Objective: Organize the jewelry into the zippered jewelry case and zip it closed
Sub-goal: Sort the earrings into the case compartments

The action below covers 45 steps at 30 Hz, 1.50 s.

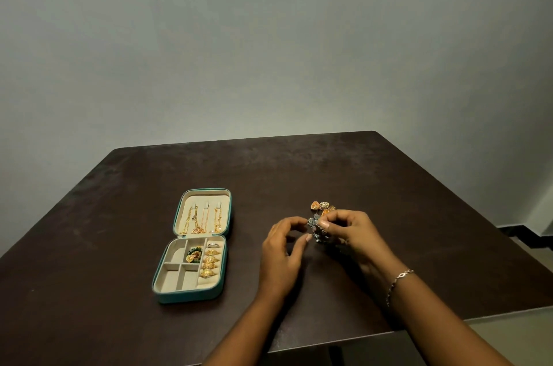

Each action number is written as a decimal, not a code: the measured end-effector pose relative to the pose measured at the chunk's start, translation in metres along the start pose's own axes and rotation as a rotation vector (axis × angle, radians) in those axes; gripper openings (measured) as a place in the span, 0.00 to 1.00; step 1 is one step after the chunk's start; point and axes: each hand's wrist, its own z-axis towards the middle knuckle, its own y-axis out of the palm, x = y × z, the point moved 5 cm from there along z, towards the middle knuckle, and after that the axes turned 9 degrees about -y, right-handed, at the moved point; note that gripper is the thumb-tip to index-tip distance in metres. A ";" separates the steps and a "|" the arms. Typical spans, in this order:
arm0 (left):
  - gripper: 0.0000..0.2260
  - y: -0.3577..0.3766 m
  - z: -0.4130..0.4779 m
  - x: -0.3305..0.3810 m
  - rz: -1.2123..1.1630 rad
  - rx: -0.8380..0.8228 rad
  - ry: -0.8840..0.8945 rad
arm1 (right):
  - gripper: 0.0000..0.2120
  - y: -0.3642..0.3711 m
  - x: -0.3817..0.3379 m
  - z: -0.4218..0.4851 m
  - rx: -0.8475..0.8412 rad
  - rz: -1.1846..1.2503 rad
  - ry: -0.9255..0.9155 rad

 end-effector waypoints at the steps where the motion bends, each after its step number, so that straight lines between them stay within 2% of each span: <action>1: 0.09 0.000 0.000 0.001 -0.018 -0.005 0.007 | 0.09 0.006 -0.001 -0.002 -0.021 0.008 0.010; 11: 0.03 -0.007 0.002 -0.005 -0.131 0.039 -0.087 | 0.03 0.020 -0.004 -0.004 -0.060 -0.115 -0.045; 18: 0.02 -0.006 0.004 -0.013 -0.200 0.073 -0.167 | 0.06 -0.014 -0.014 0.037 0.121 -0.644 -0.178; 21: 0.10 -0.009 0.004 -0.013 -0.218 0.071 -0.207 | 0.04 -0.016 -0.005 0.057 0.083 -0.869 -0.132; 26: 0.12 -0.010 0.005 -0.016 -0.195 0.082 -0.227 | 0.09 -0.010 0.008 0.069 0.055 -1.050 -0.073; 29: 0.11 -0.011 0.005 -0.018 -0.184 0.096 -0.234 | 0.08 -0.006 0.007 0.068 0.067 -1.109 -0.087; 32: 0.11 -0.010 0.006 -0.019 -0.187 0.098 -0.254 | 0.07 -0.006 0.009 0.070 0.073 -1.082 -0.090; 38: 0.12 -0.011 0.005 -0.020 -0.195 0.100 -0.265 | 0.05 -0.015 0.006 0.069 0.074 -0.855 -0.070; 42: 0.06 -0.012 0.005 -0.019 -0.219 0.108 -0.268 | 0.06 -0.014 -0.003 0.058 0.050 -0.628 -0.096; 45: 0.07 -0.012 0.005 -0.021 -0.246 0.118 -0.267 | 0.11 -0.010 -0.001 0.047 0.047 -0.338 -0.046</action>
